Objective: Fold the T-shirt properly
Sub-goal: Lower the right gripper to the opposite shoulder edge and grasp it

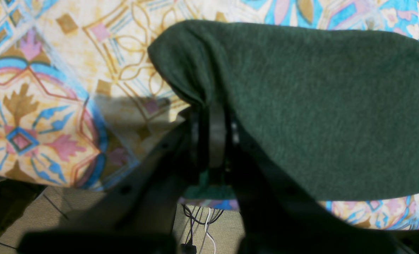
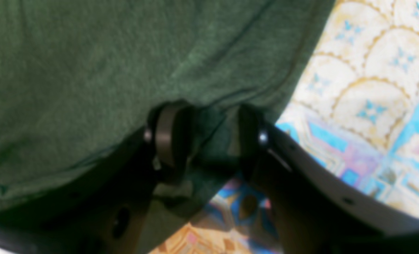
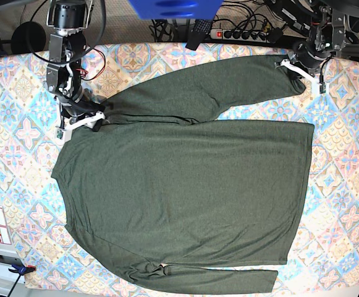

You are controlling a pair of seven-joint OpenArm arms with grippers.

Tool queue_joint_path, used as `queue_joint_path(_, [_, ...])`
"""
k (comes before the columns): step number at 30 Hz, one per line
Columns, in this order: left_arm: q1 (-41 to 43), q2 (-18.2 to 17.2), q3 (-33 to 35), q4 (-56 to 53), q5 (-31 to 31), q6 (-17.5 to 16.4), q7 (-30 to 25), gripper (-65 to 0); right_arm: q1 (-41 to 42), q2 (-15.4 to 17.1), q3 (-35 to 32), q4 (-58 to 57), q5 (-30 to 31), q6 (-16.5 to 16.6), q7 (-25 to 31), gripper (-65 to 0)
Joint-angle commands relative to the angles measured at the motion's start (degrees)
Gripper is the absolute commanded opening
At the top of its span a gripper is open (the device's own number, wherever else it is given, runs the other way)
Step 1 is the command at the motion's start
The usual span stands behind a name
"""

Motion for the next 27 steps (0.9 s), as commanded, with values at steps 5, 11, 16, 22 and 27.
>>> queue_joint_path(5, [0.3, 0.1, 0.4, 0.2, -0.9, -1.0, 2.2, -65.0, 1.4, 0.0, 0.1, 1.3, -0.5, -1.0, -2.6, -40.7])
queue_joint_path(11, [0.3, 0.1, 0.4, 0.2, -0.9, -1.0, 2.2, -65.0, -1.6, 0.0, 3.1, 6.8, -0.5, -1.0, -2.7, -40.6])
queue_joint_path(16, [0.3, 0.1, 0.4, 0.2, -0.9, -1.0, 2.2, -65.0, -1.7, 0.0, 4.9, 5.4, -0.5, -1.0, -2.7, -40.6])
queue_joint_path(22, [0.2, 0.1, 0.4, 0.2, -0.9, -1.0, 2.2, -65.0, 0.0, 0.0, 4.8, -0.5, -0.5, -1.0, -2.7, -40.6])
queue_joint_path(27, [0.2, 0.1, 0.4, 0.2, -0.9, -1.0, 2.2, -65.0, 3.7, 0.0, 4.6, -3.8, -0.5, -1.0, -2.7, -40.6])
